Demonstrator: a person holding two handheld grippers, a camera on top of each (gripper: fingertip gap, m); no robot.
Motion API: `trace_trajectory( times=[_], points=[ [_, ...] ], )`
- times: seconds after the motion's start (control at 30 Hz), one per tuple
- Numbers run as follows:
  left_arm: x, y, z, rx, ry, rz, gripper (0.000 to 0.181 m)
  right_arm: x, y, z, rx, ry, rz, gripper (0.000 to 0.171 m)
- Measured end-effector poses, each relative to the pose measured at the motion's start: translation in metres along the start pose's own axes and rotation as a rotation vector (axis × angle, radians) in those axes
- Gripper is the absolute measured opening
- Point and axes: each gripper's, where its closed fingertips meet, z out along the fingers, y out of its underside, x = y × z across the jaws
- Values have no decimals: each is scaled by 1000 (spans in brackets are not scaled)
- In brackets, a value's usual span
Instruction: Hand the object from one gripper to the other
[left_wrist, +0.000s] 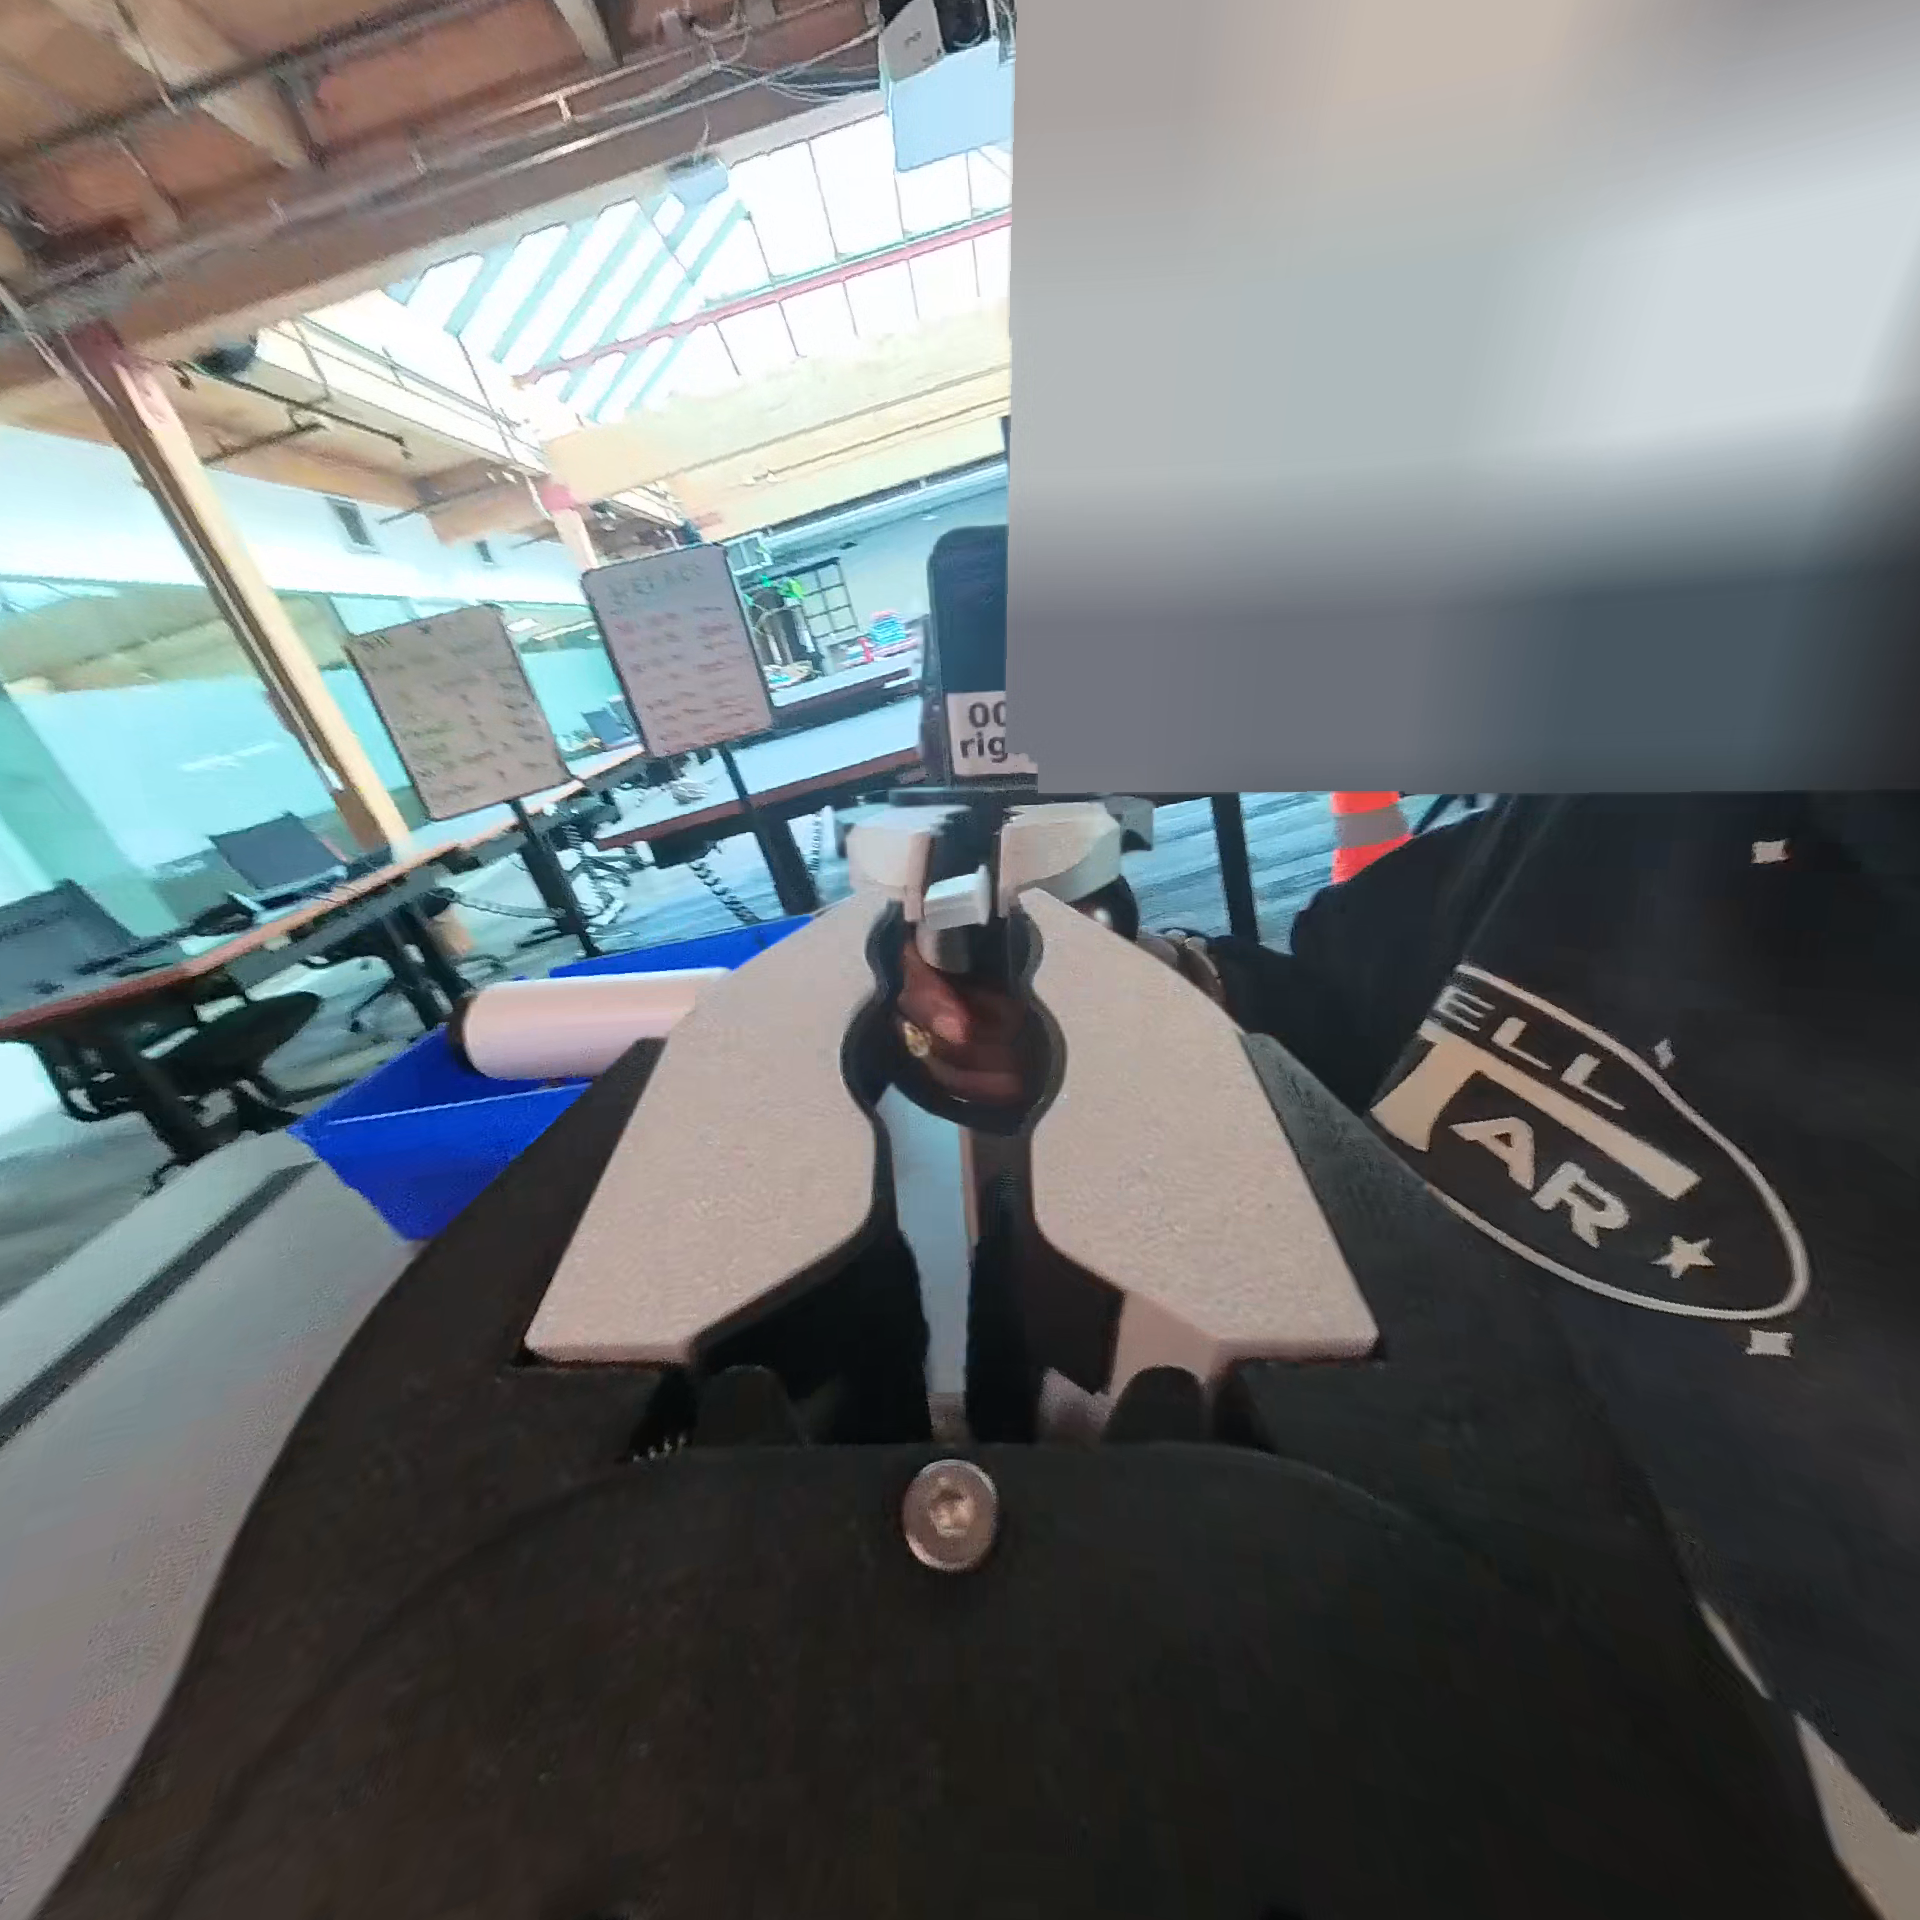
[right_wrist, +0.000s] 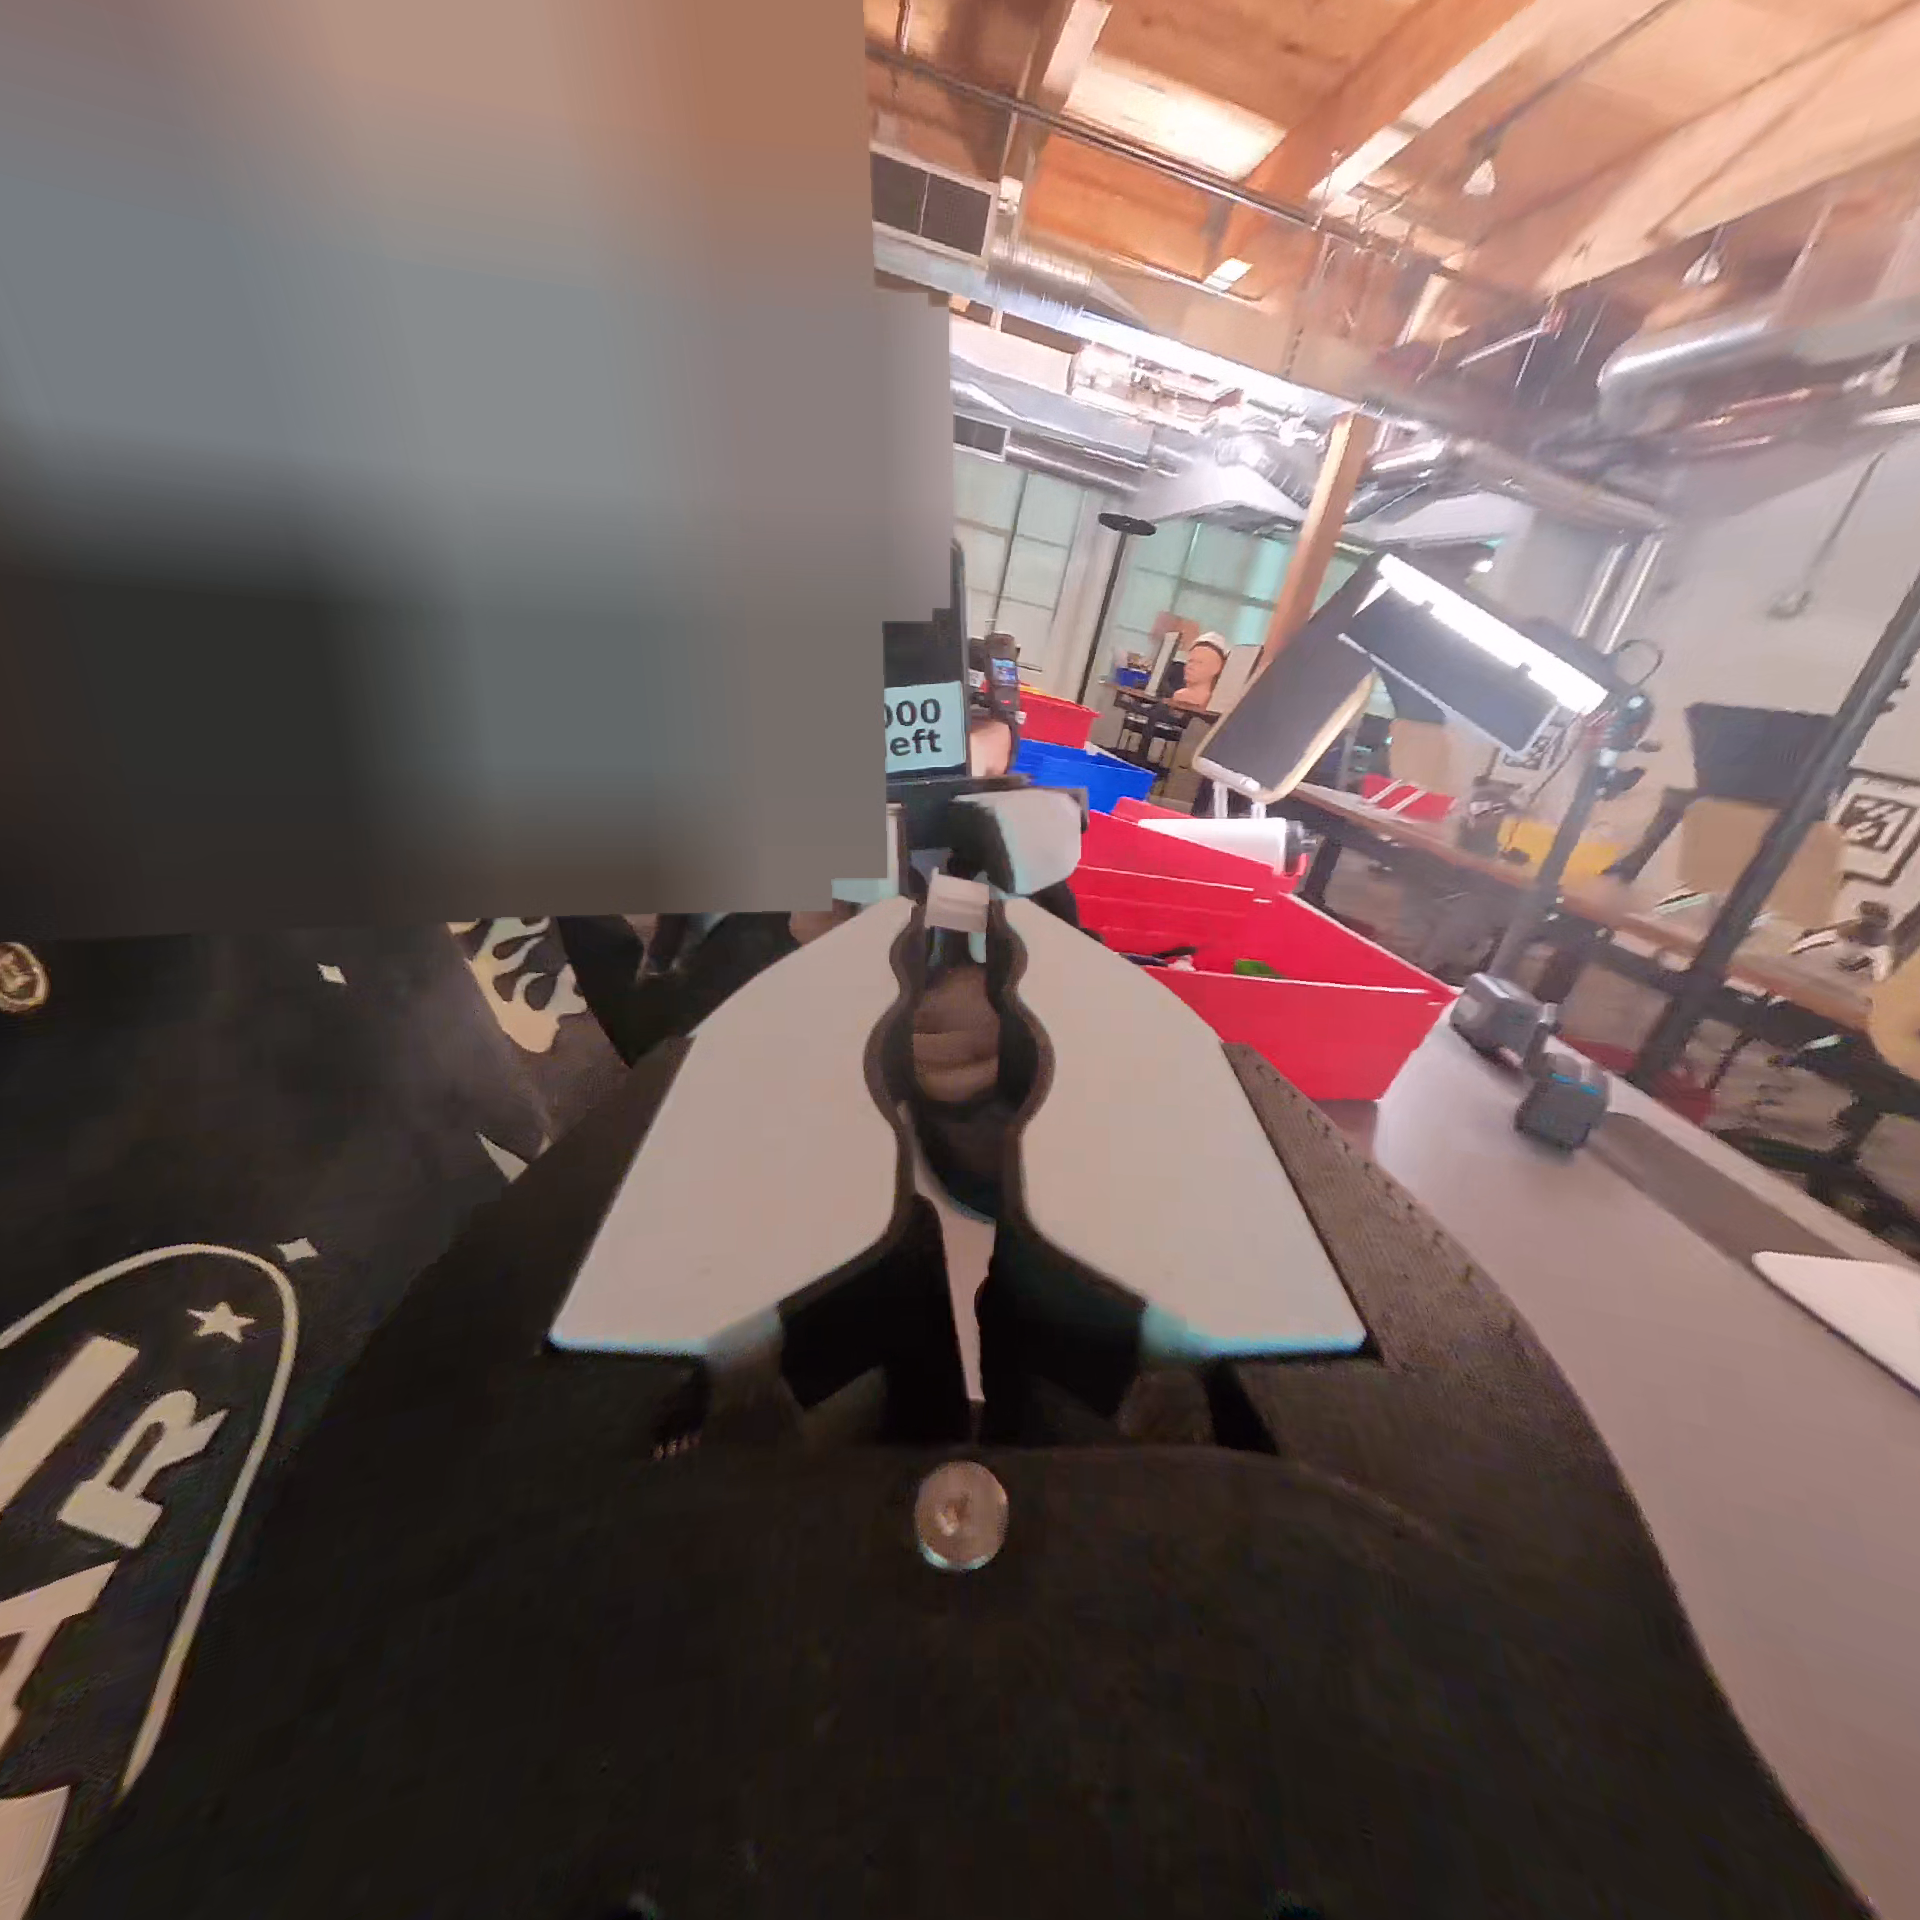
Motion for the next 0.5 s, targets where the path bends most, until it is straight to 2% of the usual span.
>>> trace_trajectory(
  times=[0.3,0.37,0.5],
  points=[
    [4,1,1,7,26,31,11,-4,1,2,-6,-7,-32,11],
    [3,1,-1,8,13,143,10,-4,2,3,-16,-24,62,11],
    [-1,8,-3,-60,-68,485,10,-5,2,1,3,-165,472,18]
  ],
)
